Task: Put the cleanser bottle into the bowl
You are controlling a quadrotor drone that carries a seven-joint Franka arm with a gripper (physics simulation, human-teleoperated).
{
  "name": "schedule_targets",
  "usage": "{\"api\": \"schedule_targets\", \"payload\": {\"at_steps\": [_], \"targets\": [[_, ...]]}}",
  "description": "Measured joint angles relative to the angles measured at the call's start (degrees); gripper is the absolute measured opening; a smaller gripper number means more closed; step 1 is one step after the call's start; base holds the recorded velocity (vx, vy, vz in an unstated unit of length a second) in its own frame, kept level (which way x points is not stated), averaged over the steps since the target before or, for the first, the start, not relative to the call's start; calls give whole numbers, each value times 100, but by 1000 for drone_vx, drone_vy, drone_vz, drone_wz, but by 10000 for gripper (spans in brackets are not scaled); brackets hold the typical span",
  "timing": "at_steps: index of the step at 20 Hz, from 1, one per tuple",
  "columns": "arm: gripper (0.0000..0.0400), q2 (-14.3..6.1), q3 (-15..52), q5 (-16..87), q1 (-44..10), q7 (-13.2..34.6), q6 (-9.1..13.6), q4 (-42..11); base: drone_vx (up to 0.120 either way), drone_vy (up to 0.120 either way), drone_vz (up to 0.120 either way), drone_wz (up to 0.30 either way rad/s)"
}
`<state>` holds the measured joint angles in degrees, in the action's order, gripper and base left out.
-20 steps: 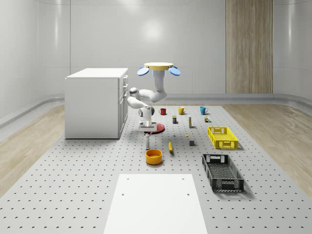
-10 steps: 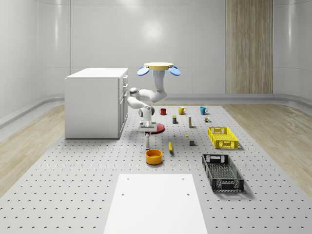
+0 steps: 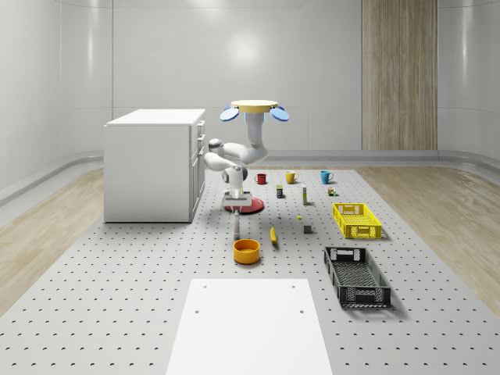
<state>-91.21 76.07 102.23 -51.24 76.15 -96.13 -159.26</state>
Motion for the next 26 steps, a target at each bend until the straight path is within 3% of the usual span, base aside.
{"api": "schedule_targets", "payload": {"at_steps": [2, 4, 13, 20, 26], "targets": [[121, -12, 195, -195, 33, 38, 62, -54, 0, 0, 0, 0], [122, -24, 377, -393, 99, -239, 105, -47, 0, 0, 0, 0], [126, -44, 691, -696, 15, -194, 196, -219, 0, 0, 0, 0], [127, -46, 742, -750, -69, -164, 206, -306, 0, 0, 86, 0], [127, -52, 752, -746, -215, -12, 210, -353, 40, 93, 0, 0]]}}
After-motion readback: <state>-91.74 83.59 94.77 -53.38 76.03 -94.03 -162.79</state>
